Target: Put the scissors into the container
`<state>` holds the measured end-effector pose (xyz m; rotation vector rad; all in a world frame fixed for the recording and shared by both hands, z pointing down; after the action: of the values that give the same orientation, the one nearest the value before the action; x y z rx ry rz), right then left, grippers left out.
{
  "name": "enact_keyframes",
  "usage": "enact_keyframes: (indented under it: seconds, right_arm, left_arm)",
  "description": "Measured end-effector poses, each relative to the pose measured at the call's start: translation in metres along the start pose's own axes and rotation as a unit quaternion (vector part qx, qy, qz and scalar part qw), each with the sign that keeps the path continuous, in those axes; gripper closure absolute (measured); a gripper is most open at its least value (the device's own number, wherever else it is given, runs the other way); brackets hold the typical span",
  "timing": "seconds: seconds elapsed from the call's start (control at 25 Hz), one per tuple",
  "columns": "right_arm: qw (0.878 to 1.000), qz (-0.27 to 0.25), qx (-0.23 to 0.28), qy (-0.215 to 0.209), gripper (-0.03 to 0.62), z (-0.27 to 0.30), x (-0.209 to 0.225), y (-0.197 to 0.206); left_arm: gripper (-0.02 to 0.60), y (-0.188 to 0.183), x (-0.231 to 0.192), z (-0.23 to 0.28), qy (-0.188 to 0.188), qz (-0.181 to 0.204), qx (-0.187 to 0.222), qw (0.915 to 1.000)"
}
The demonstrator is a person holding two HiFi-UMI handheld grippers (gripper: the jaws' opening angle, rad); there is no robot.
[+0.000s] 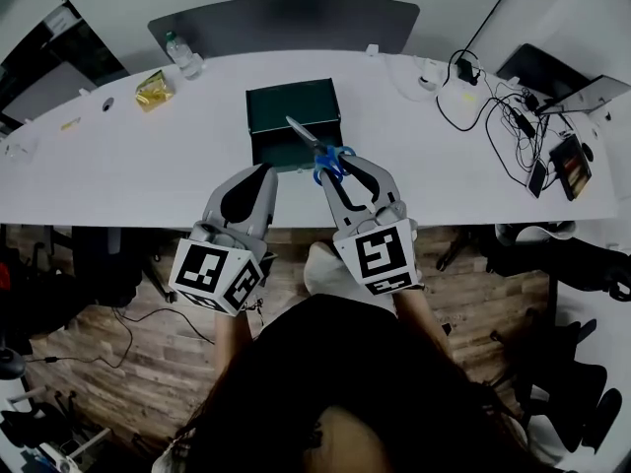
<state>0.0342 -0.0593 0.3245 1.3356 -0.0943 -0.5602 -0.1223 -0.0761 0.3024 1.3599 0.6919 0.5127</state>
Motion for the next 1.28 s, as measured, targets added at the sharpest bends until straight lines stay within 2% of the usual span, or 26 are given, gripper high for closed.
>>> enact_keyframes:
  seconds: [0.6, 1.28]
  right_arm:
    - [0.997, -0.057, -0.028, -0.050, 0.507, 0.061, 0.036, 0.015]
    - [0.980, -0.139, -0.072, -0.125, 0.507, 0.123, 0.045, 0.042]
  left_arm:
    - [0.571, -0.003, -0.034, 0.042, -0.033, -0.008, 0.002, 0.9994]
    - [0.571, -0.005, -0.067, 0.069, -0.067, -0.015, 0.001, 0.9977]
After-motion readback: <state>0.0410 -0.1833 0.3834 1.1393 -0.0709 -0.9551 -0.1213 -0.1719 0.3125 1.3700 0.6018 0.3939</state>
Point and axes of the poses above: the fingertips, and each gripper's own axes: z forward along the fingers, x to its right, y out of its underside, the point moved 7 cm from there along -z, backward along the fingers, and after that the axes turned 1 degree about -y, right-handed, at the moved point
